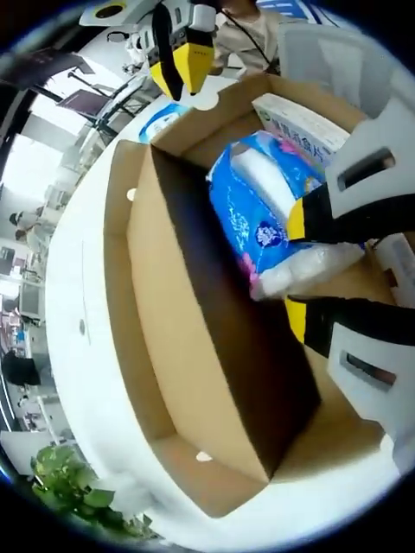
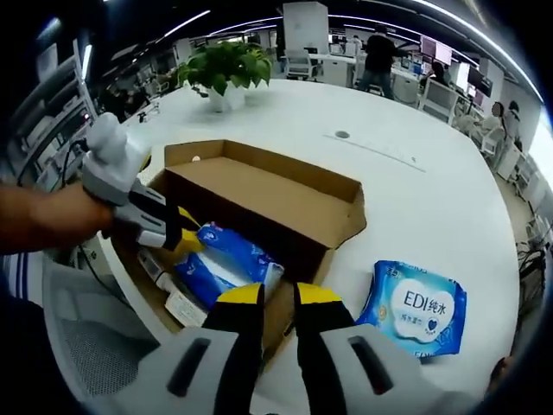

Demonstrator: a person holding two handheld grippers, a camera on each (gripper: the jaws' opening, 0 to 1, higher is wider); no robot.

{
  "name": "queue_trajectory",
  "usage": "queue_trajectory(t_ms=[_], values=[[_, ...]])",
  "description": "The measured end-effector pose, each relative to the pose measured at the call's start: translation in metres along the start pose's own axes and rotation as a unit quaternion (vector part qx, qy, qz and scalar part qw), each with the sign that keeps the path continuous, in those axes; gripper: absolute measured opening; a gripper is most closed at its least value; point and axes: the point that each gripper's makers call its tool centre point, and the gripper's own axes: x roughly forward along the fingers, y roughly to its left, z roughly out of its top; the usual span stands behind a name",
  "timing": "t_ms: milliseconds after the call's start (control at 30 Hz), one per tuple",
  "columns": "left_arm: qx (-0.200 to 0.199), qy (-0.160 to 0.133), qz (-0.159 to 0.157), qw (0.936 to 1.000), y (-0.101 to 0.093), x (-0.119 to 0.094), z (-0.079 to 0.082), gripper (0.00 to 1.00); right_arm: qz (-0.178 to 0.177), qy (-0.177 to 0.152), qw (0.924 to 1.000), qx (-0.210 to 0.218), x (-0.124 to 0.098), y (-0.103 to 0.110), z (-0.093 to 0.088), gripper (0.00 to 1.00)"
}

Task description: Operate the shoe box by opening the lid, removing the specified soft item, and placing it in the target area until the item is outside and the box remains undamaged.

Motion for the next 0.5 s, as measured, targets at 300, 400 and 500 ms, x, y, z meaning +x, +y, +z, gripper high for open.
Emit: queue_trajectory(t_ms=[300, 400, 500], values=[[-0.014, 0.000, 0.004, 0.9999, 0.015, -0.007, -0.009, 0.20, 0.019, 0.006, 0.9998, -0.007, 0.023, 0.021, 0.006, 0.12], [-0.016, 0.000, 0.005, 0.9999, 0.020, -0.009, -0.010, 0.19, 0.025, 0.008, 0.9996, -0.007, 0.029, 0.027, 0.007, 0.12], [-0.016, 0.000, 0.005, 0.9999, 0.020, -0.010, -0.012, 0.19, 0.028, 0.014, 0.9995, -0.010, 0.035, 0.033, 0.004, 0.12]])
